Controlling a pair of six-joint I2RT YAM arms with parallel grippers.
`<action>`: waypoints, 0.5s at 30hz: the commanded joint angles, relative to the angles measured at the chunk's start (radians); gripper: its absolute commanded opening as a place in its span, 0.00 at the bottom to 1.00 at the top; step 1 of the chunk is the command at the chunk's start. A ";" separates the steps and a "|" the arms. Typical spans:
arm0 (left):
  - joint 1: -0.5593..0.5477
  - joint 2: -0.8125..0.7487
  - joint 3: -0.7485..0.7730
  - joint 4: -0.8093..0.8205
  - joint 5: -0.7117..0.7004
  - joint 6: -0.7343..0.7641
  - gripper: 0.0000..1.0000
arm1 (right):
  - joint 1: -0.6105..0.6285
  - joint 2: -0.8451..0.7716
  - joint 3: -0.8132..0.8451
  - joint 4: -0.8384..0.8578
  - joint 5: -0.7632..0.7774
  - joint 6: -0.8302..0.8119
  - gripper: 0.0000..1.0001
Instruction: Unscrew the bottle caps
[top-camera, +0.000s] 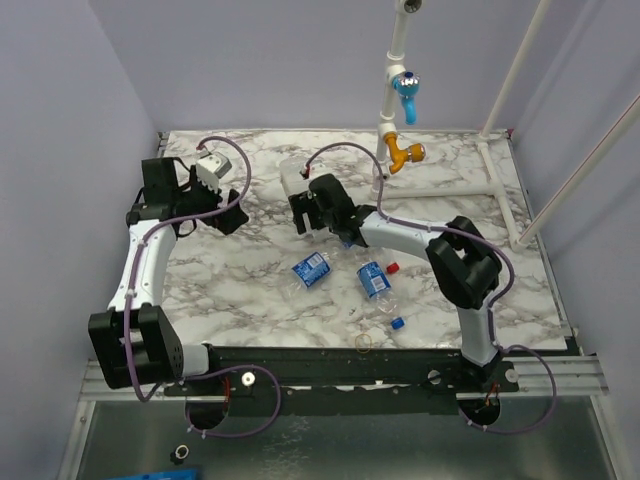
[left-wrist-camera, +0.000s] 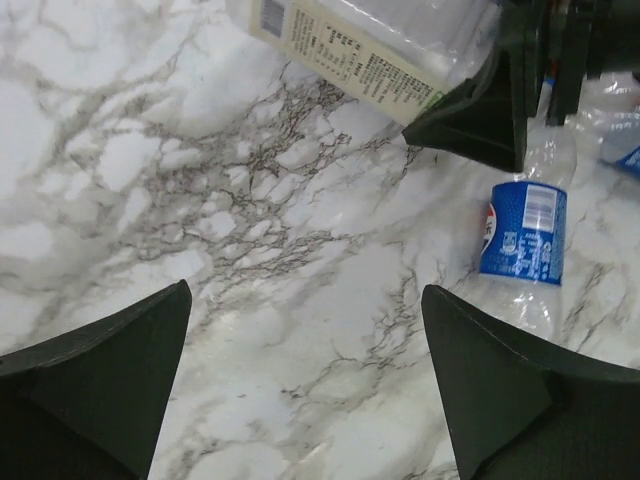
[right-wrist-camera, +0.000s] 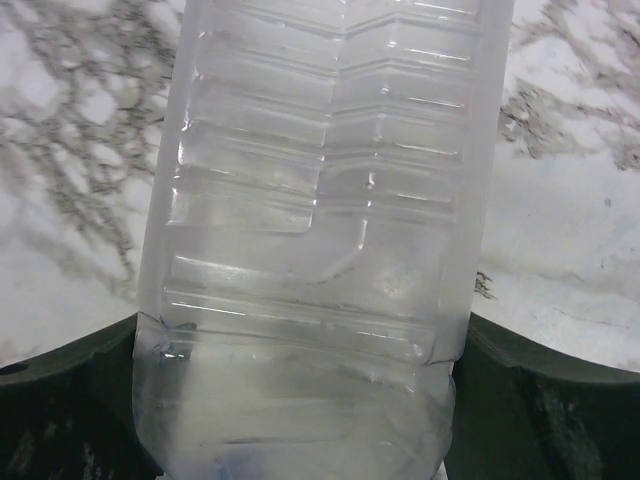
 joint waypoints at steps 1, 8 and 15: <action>0.008 -0.156 -0.037 -0.093 0.154 0.509 0.99 | -0.019 -0.148 -0.034 0.077 -0.218 -0.052 0.78; 0.006 -0.349 -0.099 -0.106 0.148 1.046 0.99 | -0.081 -0.299 -0.042 -0.019 -0.659 -0.017 0.75; -0.005 -0.475 -0.164 -0.094 0.265 1.289 0.99 | -0.080 -0.345 0.005 -0.177 -0.818 0.002 0.73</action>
